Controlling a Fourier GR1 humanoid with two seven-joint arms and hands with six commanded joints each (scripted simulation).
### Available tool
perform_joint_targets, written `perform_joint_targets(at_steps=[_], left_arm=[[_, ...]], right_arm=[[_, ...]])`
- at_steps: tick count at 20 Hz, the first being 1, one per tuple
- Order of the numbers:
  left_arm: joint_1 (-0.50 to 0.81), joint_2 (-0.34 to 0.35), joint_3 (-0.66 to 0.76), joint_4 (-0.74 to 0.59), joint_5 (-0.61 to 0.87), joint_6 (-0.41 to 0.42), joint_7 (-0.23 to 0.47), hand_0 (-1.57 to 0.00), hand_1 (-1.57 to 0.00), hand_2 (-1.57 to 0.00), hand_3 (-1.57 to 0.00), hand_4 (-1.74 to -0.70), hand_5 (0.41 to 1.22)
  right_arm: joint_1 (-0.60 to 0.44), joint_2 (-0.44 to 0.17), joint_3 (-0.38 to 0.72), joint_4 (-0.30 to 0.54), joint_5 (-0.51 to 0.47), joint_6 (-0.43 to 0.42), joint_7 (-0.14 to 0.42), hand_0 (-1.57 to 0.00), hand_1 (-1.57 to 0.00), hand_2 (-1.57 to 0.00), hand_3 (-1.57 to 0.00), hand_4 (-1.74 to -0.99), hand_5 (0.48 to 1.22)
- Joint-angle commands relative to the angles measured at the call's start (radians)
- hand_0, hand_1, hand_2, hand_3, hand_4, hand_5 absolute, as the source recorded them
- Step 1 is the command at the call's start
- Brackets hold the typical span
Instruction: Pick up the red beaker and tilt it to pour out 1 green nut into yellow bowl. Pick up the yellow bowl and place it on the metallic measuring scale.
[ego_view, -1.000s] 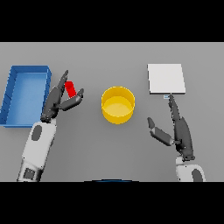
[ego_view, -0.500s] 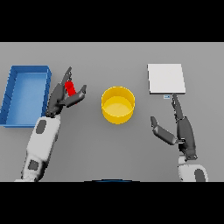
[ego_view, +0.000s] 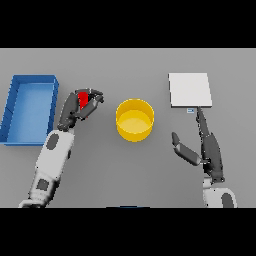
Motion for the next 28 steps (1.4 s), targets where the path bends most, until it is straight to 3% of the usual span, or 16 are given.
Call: perform_joint_targets(at_steps=[1,2,5,10,13,16,23,28], left_arm=[[0.0,0.006,0.007,0.0,0.006,-0.01,0.014,-1.33,-1.34,-1.35,-1.27,-1.52,1.148],[-0.005,0.001,0.008,0.01,-0.001,0.0,0.011,-1.38,-1.39,-1.4,-1.33,-1.51,1.162],[-0.003,-0.012,0.018,-0.013,0.026,0.031,0.019,-1.47,-1.48,-1.48,-1.45,-1.62,1.14],[-0.007,-0.002,0.005,-0.108,0.063,0.059,0.037,-1.54,-1.54,-1.54,-1.53,-1.7,1.114],[0.005,0.035,-0.066,-0.196,0.014,0.055,0.066,-1.55,-1.56,-1.56,-1.55,-1.72,1.114],[-0.03,0.099,-0.162,-0.234,-0.078,0.024,0.195,-1.56,-1.56,-1.56,-1.56,-1.73,1.124],[-0.077,0.158,-0.282,-0.252,-0.175,0.001,0.316,-1.57,-1.57,-1.57,-1.56,-1.73,1.114],[-0.155,0.23,-0.456,-0.234,-0.383,-0.019,0.418,-1.57,-1.57,-1.57,-1.57,-1.74,1.132]], right_arm=[[0.007,0.0,0.002,-0.006,0.001,0.0,-0.011,0.0,0.0,0.0,0.0,-1.259,0.646],[0.006,-0.004,-0.001,-0.01,0.003,-0.002,-0.01,0.0,0.0,0.0,0.0,-1.257,0.645],[0.017,0.002,0.002,-0.011,-0.001,-0.001,-0.009,0.0,0.0,0.0,0.0,-1.26,0.643],[0.009,-0.011,-0.005,-0.005,0.009,-0.005,-0.009,0.0,0.0,0.0,0.0,-1.259,0.649],[0.014,-0.016,-0.002,-0.001,0.013,-0.003,-0.055,0.0,0.0,0.0,0.0,-1.262,0.658],[0.009,-0.012,0.008,-0.006,0.024,-0.002,-0.031,0.0,0.0,0.0,0.0,-1.253,0.666],[0.011,-0.019,0.006,-0.012,0.028,0.002,-0.004,0.0,0.0,0.0,0.0,-1.254,0.68],[0.016,-0.012,0.007,-0.009,0.016,0.008,-0.003,0.0,0.0,0.0,0.0,-1.255,0.689]])
